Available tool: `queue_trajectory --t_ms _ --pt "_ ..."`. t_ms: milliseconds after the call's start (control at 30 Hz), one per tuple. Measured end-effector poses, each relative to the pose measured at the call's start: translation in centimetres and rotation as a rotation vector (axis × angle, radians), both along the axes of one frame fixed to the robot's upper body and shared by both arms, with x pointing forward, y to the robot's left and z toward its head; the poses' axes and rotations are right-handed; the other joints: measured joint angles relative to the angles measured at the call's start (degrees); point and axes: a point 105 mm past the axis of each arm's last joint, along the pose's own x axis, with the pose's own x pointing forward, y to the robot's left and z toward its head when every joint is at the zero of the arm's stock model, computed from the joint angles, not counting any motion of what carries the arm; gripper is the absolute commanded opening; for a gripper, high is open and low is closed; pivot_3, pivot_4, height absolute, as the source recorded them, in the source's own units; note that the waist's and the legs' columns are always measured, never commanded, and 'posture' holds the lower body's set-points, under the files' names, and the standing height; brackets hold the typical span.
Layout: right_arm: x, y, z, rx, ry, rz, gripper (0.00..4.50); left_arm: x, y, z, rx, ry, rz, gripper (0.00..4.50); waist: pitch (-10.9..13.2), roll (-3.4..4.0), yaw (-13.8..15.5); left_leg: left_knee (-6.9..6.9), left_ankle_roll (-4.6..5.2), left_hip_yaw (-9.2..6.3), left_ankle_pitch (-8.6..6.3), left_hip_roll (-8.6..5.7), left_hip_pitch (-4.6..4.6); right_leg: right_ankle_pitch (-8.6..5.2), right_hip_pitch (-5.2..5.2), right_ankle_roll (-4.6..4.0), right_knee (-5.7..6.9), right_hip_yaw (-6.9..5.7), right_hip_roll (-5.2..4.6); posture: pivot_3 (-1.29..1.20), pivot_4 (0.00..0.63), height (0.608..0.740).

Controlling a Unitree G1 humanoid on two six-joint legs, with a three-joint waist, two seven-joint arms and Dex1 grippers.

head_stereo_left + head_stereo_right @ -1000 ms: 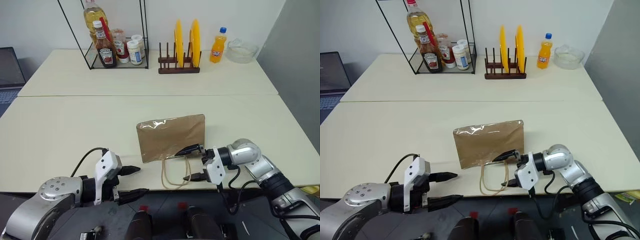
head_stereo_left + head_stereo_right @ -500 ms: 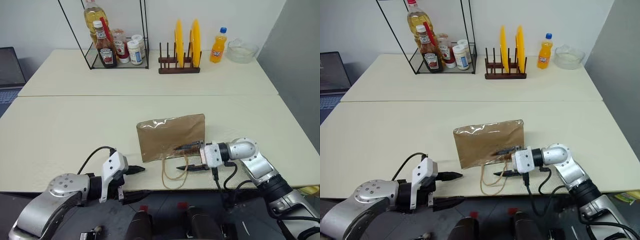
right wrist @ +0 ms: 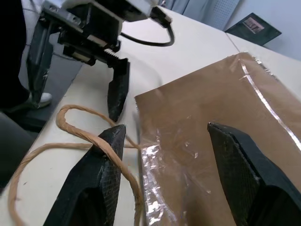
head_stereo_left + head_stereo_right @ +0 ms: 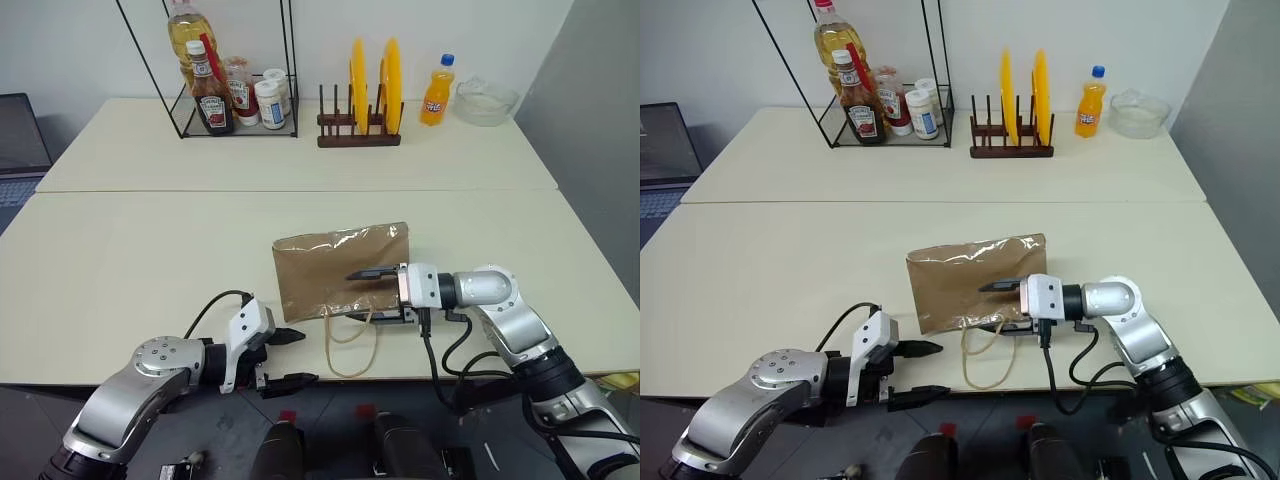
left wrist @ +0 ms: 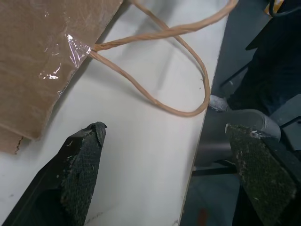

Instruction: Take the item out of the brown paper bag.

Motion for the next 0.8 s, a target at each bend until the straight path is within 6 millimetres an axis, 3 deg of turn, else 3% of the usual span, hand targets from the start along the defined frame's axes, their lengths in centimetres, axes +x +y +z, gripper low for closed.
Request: queue_trajectory --t_ms 800 --pt "-0.55 -0.11 -1.09 -0.069 0.085 0.031 2.78 0.38 0.02 0.24 -0.012 0.048 0.014 4.33 0.00 0.00 -0.04 0.00 0.00 0.00 0.00 0.01 0.00 0.00 0.00 0.00 0.00 0.00 0.01 0.00 0.150 0.740"
